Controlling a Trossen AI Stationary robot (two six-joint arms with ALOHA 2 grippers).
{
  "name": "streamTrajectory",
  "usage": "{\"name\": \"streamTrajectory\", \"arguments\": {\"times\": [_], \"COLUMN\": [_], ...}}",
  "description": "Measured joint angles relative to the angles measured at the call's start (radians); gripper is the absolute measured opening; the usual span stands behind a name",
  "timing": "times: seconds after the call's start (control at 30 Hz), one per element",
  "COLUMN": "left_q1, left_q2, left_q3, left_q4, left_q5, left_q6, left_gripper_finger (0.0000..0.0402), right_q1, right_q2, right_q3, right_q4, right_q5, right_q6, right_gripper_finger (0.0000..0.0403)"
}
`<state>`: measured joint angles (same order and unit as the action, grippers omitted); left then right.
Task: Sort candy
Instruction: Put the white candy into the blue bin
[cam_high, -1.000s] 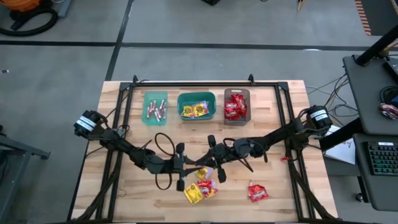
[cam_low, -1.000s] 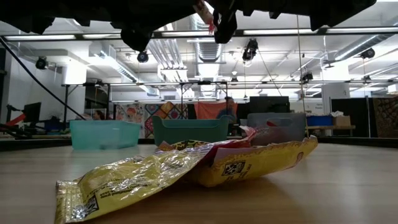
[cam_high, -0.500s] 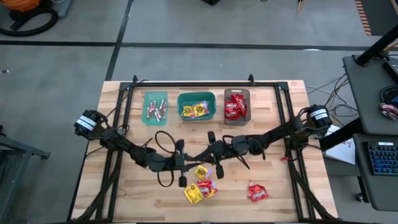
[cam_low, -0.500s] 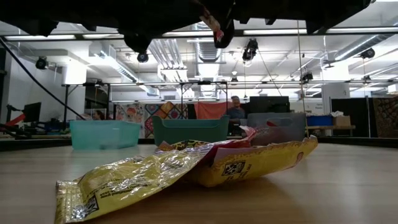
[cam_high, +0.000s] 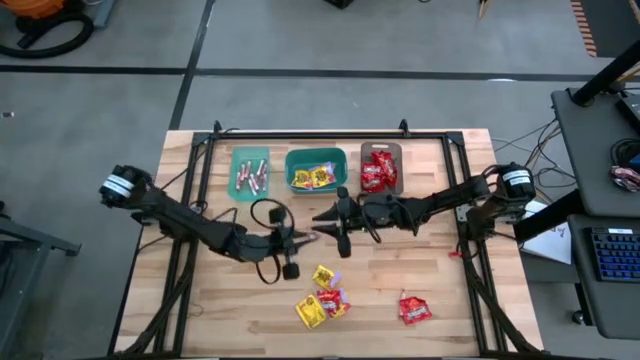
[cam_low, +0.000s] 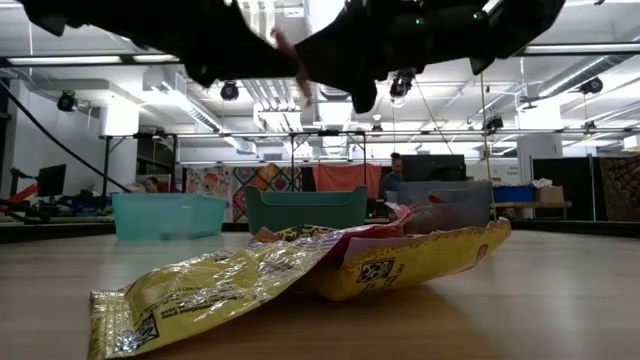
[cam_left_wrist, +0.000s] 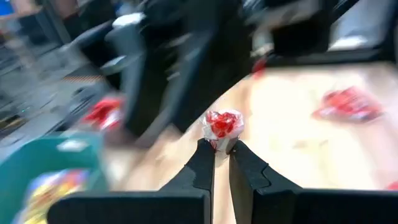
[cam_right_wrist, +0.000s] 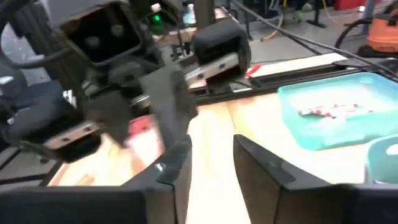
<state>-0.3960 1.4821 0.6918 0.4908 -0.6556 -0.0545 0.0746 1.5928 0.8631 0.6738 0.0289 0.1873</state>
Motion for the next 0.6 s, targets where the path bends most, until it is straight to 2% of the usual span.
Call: {"name": "streamTrajectory", "arguments": {"times": [0.13,0.3,0.47,0.6], "left_q1": [0.046,0.175,0.448,0.698], "left_q2": [-0.125,-0.276,-0.345,-0.329], "left_q3": [0.0,0.0,0.0,-0.001], "left_q4": [-0.308,-0.709,-1.013,-1.061], "left_q5": [-0.058,-0.139,-0.141,-0.035], "left_q6": [-0.086,-0.202,-0.267,-0.314], "left_gripper_finger": [0.0,0.0,0.0,0.0002], "right_q1": [-0.034,-0.051,-0.039,-0.027], "right_q2": [-0.01,-0.013,-0.013,-0.013], "right_q3": [0.0,0.0,0.0,0.0], "right_q4": [-0.033,-0.101,-0.118,-0.116], "right_q5": [-0.002,0.0,-0.003,-0.003], "right_q6": [0.04,0.105,0.153,0.169], "right_gripper_finger": [0.0129,0.0142,0.0142,0.0137]}}
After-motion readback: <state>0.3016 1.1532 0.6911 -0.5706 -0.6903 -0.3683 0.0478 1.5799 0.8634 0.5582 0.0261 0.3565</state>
